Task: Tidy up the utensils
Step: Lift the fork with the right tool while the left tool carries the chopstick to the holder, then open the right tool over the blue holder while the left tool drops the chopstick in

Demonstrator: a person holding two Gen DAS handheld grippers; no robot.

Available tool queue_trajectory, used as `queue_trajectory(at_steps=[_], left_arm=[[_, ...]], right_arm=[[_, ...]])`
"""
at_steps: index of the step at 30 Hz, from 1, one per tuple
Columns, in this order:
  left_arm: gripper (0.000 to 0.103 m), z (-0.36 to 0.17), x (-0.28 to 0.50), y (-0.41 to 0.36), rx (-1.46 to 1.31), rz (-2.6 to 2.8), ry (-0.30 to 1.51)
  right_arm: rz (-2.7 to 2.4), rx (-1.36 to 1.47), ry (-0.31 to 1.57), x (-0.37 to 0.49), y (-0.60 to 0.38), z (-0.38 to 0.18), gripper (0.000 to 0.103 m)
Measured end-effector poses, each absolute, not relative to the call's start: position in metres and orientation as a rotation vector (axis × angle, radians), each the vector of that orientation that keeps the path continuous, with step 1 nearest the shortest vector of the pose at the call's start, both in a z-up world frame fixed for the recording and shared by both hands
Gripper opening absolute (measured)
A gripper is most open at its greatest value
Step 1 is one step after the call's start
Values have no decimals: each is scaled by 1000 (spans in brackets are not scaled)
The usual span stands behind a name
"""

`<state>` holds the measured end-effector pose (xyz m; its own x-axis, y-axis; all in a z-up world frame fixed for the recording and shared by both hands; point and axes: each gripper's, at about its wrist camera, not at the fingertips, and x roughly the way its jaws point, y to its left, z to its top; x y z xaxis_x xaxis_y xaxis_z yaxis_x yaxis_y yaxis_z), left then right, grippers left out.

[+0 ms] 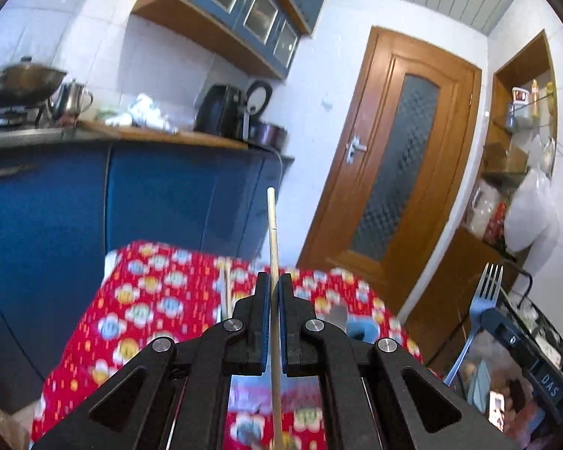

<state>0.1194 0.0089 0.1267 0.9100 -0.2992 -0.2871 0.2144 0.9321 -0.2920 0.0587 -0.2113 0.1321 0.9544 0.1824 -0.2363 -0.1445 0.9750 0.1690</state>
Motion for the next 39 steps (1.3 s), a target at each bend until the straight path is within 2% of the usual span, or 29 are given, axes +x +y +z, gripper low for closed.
queue_trajectory(at_steps=[9, 20, 32, 39], left_arm=[[4, 139, 155, 6, -273, -212, 199], [4, 124, 178, 2, -254, -97, 72], [4, 84, 193, 1, -227, -42, 100], [4, 73, 187, -9, -160, -53, 129]], right_arm=[[130, 114, 227, 101, -214, 138, 3], [102, 67, 218, 138, -211, 126, 3], [103, 17, 244, 161, -199, 101, 3], [118, -10, 337, 173, -192, 80, 3]])
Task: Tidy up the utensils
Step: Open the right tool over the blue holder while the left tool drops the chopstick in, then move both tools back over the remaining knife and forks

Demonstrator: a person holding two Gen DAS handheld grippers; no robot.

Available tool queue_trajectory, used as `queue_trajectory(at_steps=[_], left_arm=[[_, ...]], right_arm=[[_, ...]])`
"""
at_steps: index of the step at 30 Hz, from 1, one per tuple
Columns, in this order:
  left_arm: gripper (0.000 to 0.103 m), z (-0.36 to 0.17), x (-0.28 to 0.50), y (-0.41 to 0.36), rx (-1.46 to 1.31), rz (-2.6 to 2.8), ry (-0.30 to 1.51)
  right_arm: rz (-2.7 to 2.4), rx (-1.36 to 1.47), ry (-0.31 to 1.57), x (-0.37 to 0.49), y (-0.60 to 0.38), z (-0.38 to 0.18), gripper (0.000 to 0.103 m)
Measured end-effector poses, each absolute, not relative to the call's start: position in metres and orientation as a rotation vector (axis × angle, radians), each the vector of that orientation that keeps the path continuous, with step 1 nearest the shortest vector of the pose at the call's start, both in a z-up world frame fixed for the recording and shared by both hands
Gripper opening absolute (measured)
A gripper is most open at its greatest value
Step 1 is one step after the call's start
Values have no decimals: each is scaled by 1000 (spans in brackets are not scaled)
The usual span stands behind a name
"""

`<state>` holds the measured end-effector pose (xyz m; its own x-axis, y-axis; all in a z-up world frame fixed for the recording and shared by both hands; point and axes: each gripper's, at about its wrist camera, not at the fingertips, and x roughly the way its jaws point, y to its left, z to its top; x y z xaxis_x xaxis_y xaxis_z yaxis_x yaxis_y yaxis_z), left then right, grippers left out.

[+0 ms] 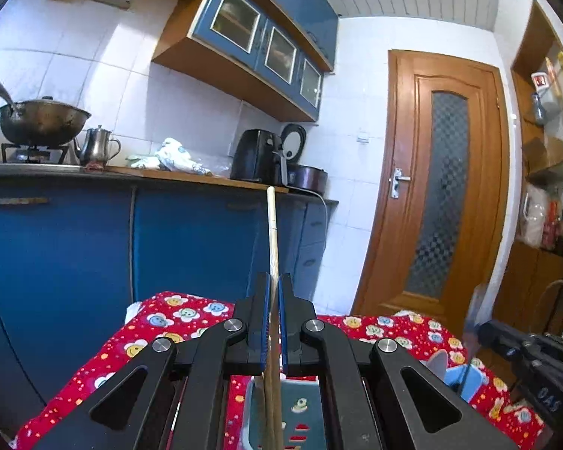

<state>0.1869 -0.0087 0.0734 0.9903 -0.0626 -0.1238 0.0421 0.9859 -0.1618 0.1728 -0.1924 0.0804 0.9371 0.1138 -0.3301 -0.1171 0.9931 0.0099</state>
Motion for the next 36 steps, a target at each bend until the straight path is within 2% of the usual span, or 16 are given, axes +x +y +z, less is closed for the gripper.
queue_trajectory(at_steps=[5, 6, 8, 10, 16, 23, 36], left_arm=[[6, 74, 181, -10, -144, -75, 169], [11, 75, 180, -11, -145, -78, 178], [19, 76, 177, -10, -156, -84, 196], [32, 78, 174, -8, -171, -97, 212], [41, 86, 154, -6, -161, -119, 250], [43, 94, 125, -5, -143, -148, 297], [43, 91, 77, -3, -102, -150, 395]], right_arm=[[149, 14, 386, 172, -193, 73, 4], [155, 24, 388, 171, -194, 75, 6], [156, 40, 385, 168, -195, 78, 18], [164, 67, 380, 164, -197, 83, 24], [176, 102, 380, 147, -199, 96, 32], [190, 173, 390, 116, -206, 103, 44], [189, 254, 434, 63, -214, 97, 50]])
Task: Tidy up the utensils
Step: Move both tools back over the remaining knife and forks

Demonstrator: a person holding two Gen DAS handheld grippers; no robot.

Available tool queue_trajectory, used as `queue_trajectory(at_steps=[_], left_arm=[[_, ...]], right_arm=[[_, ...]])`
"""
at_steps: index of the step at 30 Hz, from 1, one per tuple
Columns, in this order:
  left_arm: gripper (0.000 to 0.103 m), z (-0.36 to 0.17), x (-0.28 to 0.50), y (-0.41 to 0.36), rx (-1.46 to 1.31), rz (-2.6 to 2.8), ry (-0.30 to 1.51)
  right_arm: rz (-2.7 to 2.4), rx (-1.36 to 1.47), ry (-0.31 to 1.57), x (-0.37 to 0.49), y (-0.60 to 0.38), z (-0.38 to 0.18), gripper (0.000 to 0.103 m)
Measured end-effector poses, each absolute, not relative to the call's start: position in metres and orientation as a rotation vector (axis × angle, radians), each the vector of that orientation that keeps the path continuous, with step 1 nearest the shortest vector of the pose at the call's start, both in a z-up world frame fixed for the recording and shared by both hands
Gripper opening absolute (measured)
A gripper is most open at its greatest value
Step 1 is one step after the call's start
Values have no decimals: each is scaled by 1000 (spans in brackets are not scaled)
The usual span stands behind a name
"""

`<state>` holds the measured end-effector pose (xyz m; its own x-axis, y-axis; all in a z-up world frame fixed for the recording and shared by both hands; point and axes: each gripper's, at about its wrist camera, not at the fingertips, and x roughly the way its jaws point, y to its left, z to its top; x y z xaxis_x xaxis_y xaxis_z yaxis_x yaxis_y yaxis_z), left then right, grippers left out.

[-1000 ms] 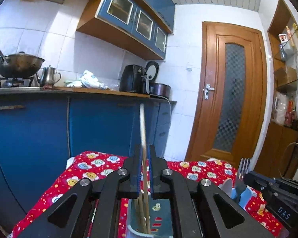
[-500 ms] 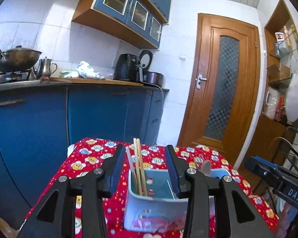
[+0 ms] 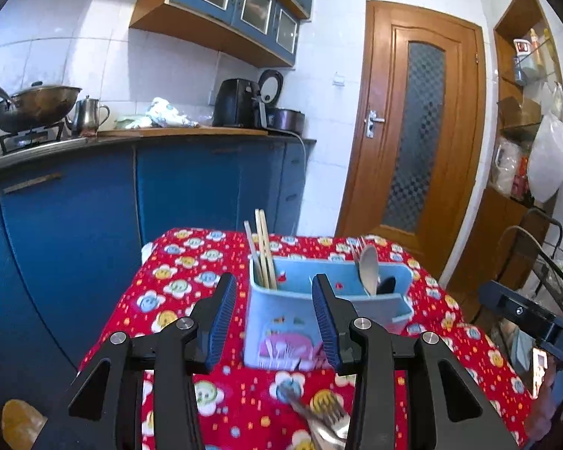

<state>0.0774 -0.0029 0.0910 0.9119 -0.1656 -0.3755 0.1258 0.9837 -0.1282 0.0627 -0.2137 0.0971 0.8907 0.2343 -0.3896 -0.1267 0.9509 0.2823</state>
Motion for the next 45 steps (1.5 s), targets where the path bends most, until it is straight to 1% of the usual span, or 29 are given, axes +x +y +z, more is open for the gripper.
queue_trajectory(at_steps=[14, 25, 37, 45], left_arm=[[43, 68, 43, -1, -111, -159, 549], [43, 42, 31, -6, -105, -188, 688], [43, 12, 37, -17, -112, -199, 830], [43, -5, 47, -35, -77, -233, 880]], right_arm=[[155, 237, 497, 21, -219, 72, 55], [158, 231, 545, 5, -220, 54, 58], [146, 262, 586, -2, -234, 36, 59], [151, 295, 604, -1, -244, 27, 60]])
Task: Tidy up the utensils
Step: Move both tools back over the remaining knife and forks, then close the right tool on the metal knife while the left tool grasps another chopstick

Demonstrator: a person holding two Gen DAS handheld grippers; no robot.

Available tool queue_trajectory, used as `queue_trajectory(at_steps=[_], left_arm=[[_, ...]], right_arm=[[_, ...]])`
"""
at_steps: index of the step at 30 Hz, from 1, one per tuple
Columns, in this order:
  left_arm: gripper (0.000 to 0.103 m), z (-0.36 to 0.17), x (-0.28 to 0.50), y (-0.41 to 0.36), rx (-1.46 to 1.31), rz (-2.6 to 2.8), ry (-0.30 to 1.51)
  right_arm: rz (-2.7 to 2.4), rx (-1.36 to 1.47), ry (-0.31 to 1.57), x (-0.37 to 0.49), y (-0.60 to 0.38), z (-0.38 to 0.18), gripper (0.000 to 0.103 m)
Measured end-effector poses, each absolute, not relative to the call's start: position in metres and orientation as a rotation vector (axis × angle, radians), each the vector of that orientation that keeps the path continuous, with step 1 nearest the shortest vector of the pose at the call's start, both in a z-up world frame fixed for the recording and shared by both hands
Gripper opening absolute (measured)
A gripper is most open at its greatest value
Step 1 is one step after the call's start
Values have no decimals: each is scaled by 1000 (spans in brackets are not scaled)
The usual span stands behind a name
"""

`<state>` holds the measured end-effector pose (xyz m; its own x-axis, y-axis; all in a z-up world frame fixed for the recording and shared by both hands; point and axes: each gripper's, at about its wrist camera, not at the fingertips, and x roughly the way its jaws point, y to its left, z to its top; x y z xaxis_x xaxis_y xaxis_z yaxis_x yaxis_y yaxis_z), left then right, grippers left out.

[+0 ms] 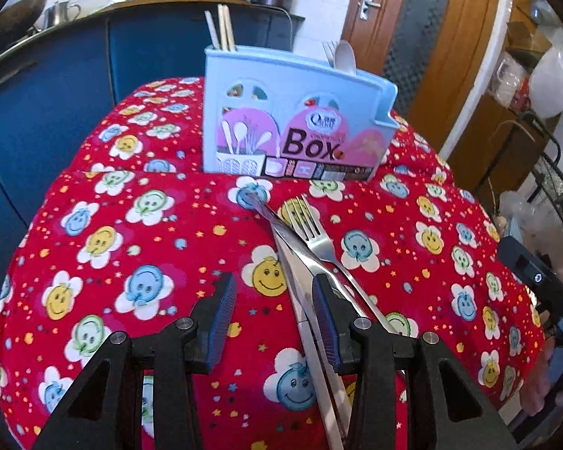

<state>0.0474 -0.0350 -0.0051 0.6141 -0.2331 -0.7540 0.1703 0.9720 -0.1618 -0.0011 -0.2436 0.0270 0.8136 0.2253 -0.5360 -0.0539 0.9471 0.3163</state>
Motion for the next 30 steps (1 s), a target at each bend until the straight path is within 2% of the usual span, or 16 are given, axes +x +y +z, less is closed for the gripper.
queue_trajectory(at_steps=[5, 8, 12, 19, 30], left_arm=[[40, -11, 53, -40, -65, -241, 887], [31, -11, 55, -44, -55, -253, 880], [12, -11, 58, -47, -66, -297, 883], [4, -7, 57, -50, -79, -325, 865], [4, 9, 51, -10, -247, -315, 830]], right_arm=[[149, 302, 611, 0, -245, 24, 60], [149, 308, 617, 1, -247, 21, 60], [152, 316, 625, 3, -248, 19, 60], [151, 319, 627, 3, -249, 18, 60], [167, 301, 638, 4, -240, 20, 60]])
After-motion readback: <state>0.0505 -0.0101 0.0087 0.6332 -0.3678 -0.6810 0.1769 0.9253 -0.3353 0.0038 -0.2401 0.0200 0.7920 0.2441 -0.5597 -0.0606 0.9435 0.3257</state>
